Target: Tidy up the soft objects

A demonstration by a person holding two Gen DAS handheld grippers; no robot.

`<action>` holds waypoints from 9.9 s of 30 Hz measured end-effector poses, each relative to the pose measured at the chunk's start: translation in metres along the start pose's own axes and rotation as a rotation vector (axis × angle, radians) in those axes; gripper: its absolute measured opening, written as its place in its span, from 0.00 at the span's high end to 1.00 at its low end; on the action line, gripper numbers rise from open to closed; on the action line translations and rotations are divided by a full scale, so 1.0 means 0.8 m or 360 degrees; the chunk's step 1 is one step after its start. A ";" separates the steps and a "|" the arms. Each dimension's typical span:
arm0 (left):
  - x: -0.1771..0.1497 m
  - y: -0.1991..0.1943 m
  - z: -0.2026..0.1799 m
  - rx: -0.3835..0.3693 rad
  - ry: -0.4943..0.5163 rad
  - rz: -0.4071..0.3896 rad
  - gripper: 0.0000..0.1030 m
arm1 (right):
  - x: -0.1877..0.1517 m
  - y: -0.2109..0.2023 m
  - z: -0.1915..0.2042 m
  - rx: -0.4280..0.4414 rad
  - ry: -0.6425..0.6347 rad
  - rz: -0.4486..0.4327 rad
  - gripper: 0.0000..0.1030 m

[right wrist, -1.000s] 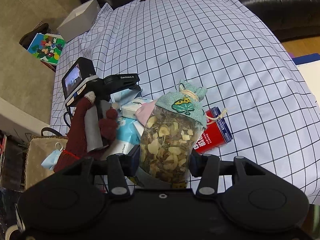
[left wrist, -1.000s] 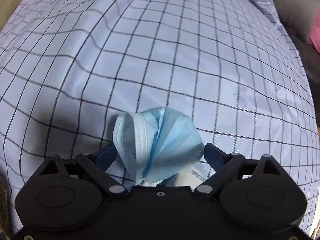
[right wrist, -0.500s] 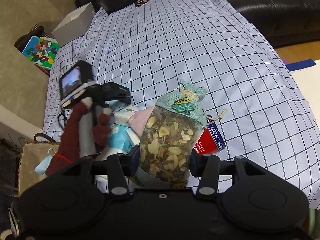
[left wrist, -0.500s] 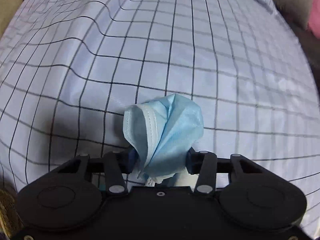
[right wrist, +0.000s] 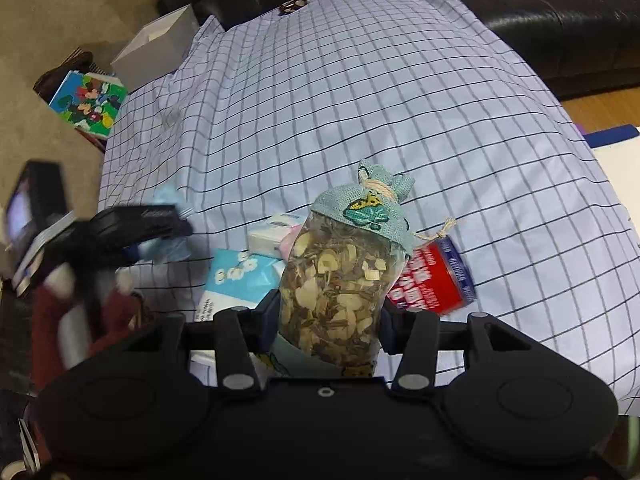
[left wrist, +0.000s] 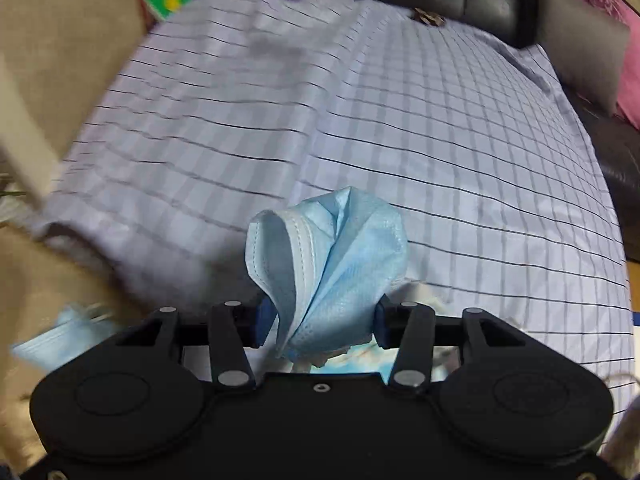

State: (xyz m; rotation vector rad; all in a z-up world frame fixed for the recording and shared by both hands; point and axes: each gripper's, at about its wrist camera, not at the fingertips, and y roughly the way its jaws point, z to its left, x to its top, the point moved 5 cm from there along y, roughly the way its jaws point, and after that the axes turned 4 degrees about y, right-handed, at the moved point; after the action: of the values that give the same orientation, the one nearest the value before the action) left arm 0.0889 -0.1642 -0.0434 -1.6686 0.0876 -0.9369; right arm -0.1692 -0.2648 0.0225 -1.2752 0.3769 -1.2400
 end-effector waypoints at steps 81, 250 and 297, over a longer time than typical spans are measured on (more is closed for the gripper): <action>-0.111 -0.118 0.170 0.0362 -0.0156 -0.0187 0.12 | -0.067 0.045 0.231 0.0122 -0.0634 -0.0057 0.37; -0.006 0.085 -0.114 -0.0184 0.0276 0.0105 0.51 | 0.099 0.152 -0.160 -0.0652 -0.0143 -0.0124 0.01; -0.023 -0.006 -0.089 -0.0178 0.0256 -0.0016 0.51 | 0.102 0.063 -0.234 -0.0653 -0.0040 -0.0041 0.49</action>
State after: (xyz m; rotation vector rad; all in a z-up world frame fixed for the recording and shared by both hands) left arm 0.0308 -0.2096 -0.0475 -1.6951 0.2441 -1.0900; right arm -0.2644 -0.4374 -0.0509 -1.6453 0.6206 -1.2038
